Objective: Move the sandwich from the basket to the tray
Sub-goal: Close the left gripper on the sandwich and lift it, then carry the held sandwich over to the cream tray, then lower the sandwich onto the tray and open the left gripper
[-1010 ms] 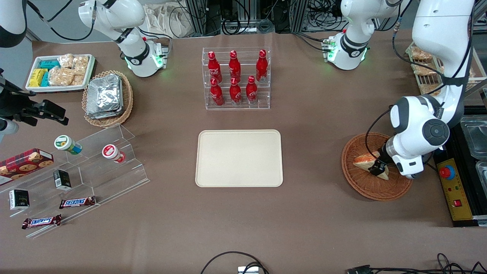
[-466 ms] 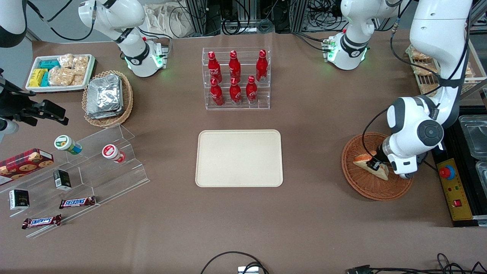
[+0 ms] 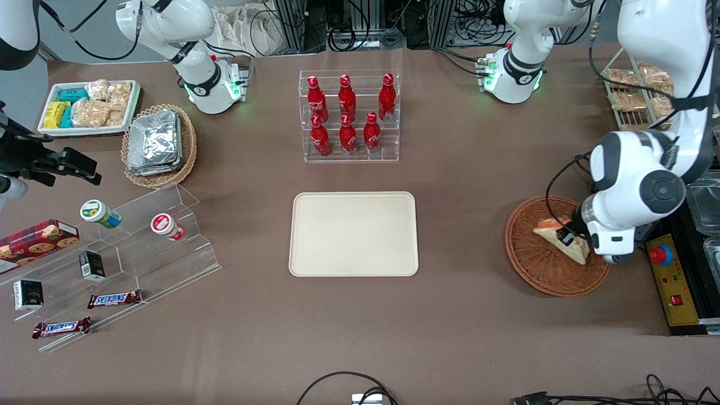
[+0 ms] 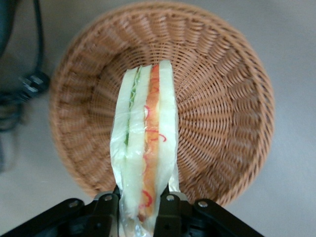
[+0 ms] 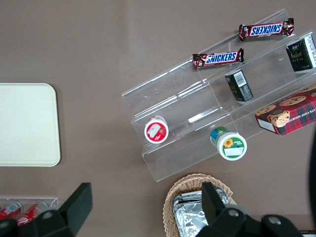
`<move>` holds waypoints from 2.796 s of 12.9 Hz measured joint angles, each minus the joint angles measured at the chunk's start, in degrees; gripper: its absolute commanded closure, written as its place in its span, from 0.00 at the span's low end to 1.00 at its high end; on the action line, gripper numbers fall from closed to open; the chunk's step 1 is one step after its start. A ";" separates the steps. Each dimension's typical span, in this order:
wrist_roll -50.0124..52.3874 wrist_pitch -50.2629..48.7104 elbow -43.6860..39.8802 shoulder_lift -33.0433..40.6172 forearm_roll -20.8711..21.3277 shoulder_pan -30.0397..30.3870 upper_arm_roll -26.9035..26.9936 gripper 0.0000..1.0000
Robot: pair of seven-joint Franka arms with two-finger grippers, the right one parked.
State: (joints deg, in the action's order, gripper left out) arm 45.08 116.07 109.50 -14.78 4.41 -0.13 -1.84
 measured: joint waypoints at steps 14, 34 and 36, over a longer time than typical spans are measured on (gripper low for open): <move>-10.62 -14.95 -18.88 -0.13 -1.96 -7.53 -26.60 1.00; 2.12 8.45 -14.73 -23.83 17.08 -16.54 -24.34 0.00; 1.82 8.61 -14.70 -24.10 18.35 -16.86 -23.82 0.00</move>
State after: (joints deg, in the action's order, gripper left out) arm 46.90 124.68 94.79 -38.88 22.76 -17.00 -25.66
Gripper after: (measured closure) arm 0.744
